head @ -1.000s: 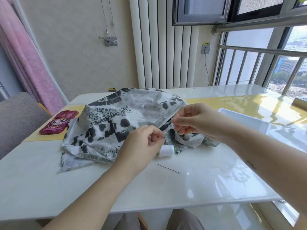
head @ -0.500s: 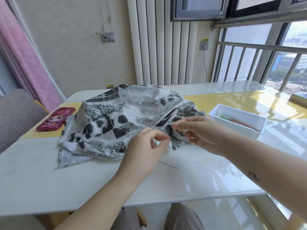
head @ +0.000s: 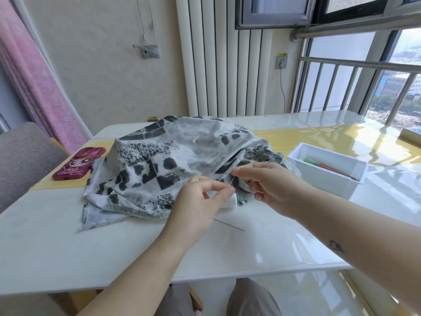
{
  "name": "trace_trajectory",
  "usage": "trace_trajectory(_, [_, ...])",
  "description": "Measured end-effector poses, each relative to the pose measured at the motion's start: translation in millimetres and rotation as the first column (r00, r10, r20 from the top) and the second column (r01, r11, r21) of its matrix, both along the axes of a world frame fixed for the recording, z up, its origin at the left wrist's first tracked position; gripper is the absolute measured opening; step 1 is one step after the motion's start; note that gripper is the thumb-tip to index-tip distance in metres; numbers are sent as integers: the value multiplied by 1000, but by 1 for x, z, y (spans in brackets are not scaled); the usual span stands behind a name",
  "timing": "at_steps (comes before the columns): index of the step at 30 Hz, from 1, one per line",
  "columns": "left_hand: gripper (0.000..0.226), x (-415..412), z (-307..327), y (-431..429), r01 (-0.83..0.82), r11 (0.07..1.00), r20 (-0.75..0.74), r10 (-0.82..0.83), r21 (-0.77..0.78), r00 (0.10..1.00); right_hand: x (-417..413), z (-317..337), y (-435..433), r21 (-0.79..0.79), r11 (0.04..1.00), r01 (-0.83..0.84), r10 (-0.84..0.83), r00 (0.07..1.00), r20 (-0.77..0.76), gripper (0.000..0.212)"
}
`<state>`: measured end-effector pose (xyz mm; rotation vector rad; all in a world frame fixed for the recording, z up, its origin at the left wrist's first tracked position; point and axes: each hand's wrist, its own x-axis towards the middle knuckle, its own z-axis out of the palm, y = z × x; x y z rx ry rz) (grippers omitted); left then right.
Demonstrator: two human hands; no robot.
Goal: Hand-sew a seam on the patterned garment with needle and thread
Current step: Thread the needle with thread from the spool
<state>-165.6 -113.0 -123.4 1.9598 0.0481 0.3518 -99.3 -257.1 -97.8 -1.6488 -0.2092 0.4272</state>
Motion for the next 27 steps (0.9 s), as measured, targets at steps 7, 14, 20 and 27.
trace_trajectory(7, [12, -2, 3, 26, -42, 993, 23, 40, 108, 999, -2, -17, -7, -80, 997, 19, -17, 999, 35, 23])
trace_trajectory(14, [8, -1, 12, 25, -95, 740, 178, -35, 666, 983, -6, 0, -12, -104, 993, -49, 74, 966, 249, 29])
trace_trajectory(20, [6, 4, 17, 27, -199, 622, 372, -160, 757, 915, -7, 5, -7, -25, 892, -451, 448, 890, -82, 25])
trace_trajectory(27, [14, 5, 15, 29, -218, 628, 388, -145, 747, 910, -1, -7, -12, -72, 930, -361, 366, 929, 59, 11])
